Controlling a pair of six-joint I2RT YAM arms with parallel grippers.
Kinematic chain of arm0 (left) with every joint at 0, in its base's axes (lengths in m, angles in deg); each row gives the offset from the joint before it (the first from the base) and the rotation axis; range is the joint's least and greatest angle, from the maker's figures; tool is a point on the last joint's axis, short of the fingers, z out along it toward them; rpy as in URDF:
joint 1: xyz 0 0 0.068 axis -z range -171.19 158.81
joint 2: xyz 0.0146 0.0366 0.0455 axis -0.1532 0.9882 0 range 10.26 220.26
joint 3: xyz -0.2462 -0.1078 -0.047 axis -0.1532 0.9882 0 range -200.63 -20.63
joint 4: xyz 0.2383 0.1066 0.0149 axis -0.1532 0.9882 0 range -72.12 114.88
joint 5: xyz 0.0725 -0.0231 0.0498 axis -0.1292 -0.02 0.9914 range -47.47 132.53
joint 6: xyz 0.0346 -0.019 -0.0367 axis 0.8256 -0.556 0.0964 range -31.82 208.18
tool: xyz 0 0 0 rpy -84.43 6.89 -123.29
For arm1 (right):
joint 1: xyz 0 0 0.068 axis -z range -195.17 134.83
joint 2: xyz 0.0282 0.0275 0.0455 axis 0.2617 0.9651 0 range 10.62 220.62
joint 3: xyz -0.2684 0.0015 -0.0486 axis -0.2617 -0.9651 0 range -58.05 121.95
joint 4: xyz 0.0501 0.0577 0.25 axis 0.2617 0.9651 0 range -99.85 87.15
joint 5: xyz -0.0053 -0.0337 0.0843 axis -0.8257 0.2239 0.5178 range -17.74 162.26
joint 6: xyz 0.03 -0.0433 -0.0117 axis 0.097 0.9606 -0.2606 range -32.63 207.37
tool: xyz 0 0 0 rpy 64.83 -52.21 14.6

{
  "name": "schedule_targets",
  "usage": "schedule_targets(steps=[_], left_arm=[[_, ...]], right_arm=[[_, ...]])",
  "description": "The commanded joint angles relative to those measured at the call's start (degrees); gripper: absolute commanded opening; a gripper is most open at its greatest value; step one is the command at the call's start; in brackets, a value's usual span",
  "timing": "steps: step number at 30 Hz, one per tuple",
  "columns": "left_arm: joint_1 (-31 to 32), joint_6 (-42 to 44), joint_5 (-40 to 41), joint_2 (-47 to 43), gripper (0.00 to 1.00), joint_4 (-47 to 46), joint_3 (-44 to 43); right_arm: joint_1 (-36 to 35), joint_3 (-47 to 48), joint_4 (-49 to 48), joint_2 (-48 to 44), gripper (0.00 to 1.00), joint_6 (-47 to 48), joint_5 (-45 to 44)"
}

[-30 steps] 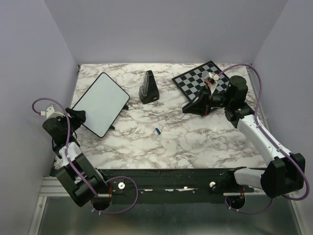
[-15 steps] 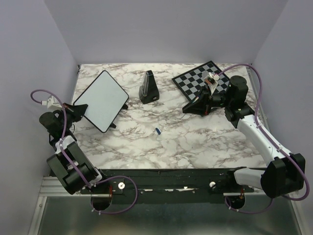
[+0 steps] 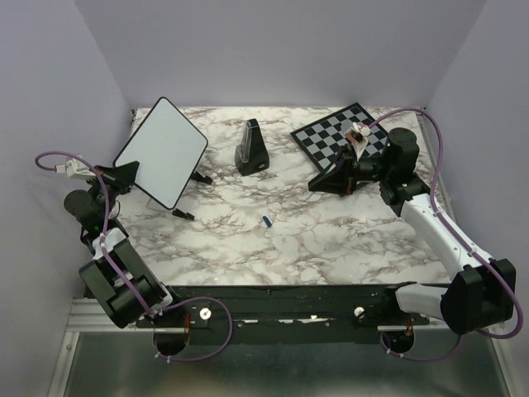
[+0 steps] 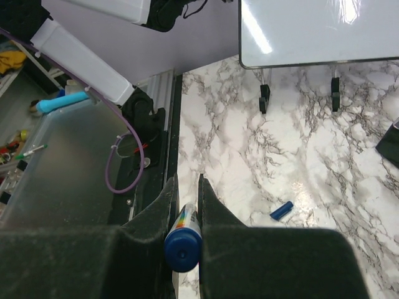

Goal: Write a sentence on the whiteboard
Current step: Pick up the whiteboard from the whiteboard stand.

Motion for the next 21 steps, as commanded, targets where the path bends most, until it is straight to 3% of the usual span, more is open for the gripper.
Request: schedule_targets(steps=[1,9,14,21], left_arm=[[2.54,-7.68,5.25,-4.37,0.0,-8.96,-4.49],[7.82,-9.96,8.77,-10.7,0.0,-0.06,-9.68],[12.91,-9.44,11.58,-16.5,0.0,12.94,-14.85],[25.03,-16.02,15.97,-20.03,0.0,16.82,-19.26]], right_arm=[[-0.13,0.08,0.9,0.41,0.01,1.81,0.68],[-0.13,1.84,5.73,0.59,0.01,5.32,-0.38],[-0.13,4.03,10.47,-0.38,0.01,9.02,-1.96],[-0.13,15.26,28.38,-4.07,0.01,18.58,-8.02]])
